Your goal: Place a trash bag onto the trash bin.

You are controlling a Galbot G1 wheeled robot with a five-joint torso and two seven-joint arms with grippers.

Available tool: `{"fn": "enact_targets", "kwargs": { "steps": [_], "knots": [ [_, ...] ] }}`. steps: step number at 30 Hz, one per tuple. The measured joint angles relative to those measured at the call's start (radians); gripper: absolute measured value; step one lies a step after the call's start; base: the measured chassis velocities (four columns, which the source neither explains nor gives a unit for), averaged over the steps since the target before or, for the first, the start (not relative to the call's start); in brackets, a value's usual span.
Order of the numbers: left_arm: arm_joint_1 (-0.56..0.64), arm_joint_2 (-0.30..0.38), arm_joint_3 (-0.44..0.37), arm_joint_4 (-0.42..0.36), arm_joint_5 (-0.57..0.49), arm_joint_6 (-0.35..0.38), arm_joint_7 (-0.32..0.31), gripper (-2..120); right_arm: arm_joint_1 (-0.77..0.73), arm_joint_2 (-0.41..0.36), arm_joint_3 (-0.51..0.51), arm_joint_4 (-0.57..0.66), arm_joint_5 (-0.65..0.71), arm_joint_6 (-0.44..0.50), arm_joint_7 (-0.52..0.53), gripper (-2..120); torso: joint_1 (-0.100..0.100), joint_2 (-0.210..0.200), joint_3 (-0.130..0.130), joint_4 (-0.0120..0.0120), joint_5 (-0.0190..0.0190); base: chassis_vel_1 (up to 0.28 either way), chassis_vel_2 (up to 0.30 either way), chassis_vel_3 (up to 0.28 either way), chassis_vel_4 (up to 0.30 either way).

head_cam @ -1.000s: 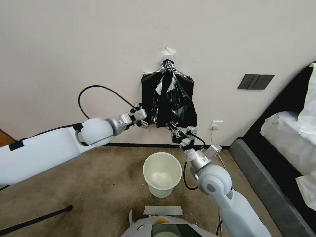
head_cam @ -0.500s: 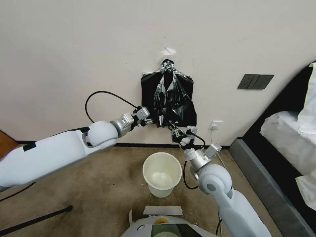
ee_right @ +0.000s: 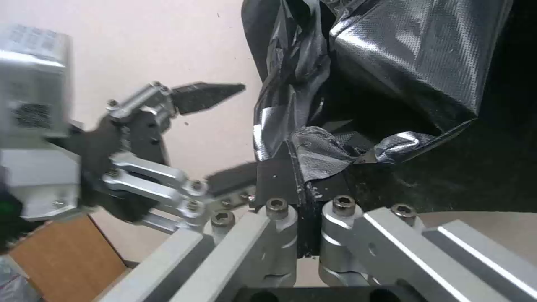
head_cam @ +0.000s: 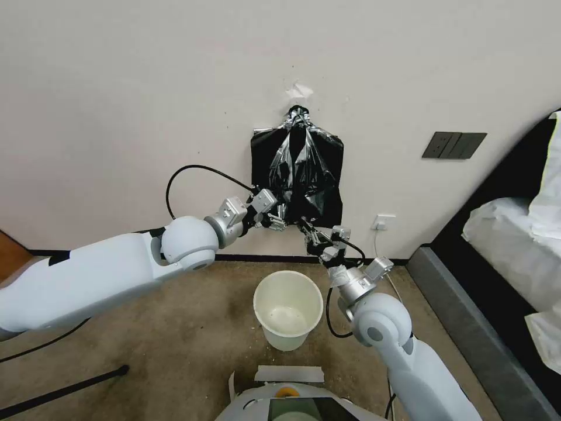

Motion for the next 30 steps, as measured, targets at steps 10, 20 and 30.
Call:
{"fn": "enact_targets", "kwargs": {
  "steps": [10,20,30],
  "knots": [
    [-0.010,-0.031,0.004,0.025,-0.071,0.036,-0.059,77,-0.001,-0.003,0.007,0.007,0.006,0.000,0.000,0,0.000,0.000,0.000,0.0000,0.0000,0.000,0.000,0.000,0.000],
    [-0.006,-0.034,-0.015,0.023,-0.188,0.069,-0.156,37,0.008,-0.009,0.006,0.018,0.023,0.000,0.003,0,0.000,0.000,0.000,0.0001,0.0000,0.000,0.000,0.000,0.000],
    [0.001,-0.059,-0.041,0.040,-0.327,0.072,-0.247,1,0.004,-0.026,0.021,0.046,0.054,0.000,0.009,0,0.000,0.000,0.000,0.0000,0.0000,0.000,0.000,0.000,0.000]
  ]
}}
